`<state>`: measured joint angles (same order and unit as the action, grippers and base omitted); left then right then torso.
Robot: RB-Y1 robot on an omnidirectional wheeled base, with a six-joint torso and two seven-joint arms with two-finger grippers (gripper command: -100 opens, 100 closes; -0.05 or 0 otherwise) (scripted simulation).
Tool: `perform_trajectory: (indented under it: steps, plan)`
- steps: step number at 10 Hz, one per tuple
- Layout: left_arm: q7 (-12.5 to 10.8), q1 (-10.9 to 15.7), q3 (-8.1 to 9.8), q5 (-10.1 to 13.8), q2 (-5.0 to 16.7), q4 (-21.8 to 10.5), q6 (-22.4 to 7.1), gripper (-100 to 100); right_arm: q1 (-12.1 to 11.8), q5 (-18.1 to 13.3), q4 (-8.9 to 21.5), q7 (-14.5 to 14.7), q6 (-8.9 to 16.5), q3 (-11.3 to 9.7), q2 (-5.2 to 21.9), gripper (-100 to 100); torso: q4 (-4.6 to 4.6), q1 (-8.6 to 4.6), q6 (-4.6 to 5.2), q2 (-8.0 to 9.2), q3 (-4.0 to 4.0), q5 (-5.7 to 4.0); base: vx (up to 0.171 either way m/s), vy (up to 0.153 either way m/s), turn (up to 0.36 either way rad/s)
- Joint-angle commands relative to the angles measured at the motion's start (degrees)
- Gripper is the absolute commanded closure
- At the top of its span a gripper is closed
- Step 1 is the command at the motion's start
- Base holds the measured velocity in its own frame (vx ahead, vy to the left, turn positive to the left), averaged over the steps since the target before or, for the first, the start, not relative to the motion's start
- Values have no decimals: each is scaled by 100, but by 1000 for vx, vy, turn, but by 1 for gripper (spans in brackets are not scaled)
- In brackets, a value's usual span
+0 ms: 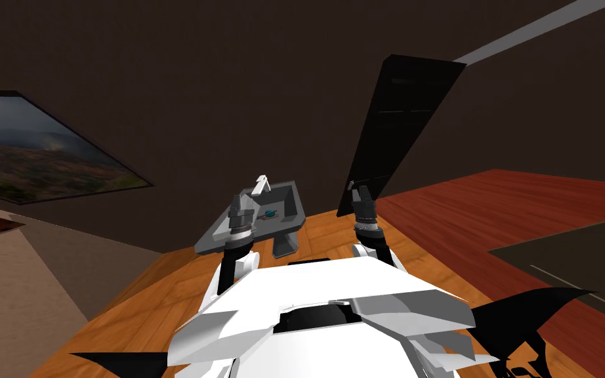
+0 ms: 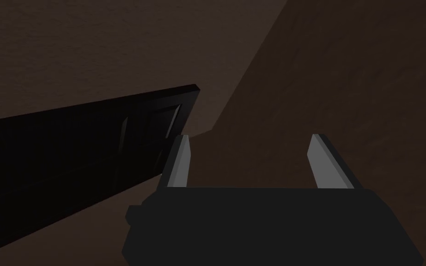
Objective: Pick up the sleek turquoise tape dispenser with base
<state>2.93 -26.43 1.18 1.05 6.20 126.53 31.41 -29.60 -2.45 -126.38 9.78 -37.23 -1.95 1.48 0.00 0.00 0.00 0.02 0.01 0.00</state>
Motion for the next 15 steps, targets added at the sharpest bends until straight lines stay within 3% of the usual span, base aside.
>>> perform_trajectory:
  steps: [1,3,15]
  plan:
    - [-30,46,33,13,82,6,-190,-100,0,0,0,0,0,0,0,0,0,0,0,0,0,0,-5,-7,15]
    - [-132,211,151,60,303,-64,-571,-100,0,0,0,0,0,0,0,0,0,-1,0,-1,0,0,-8,-7,45]
    - [-551,861,610,244,813,-351,-2370,-100,0,0,0,0,0,0,0,0,0,-2,0,-1,0,0,-8,-6,34]
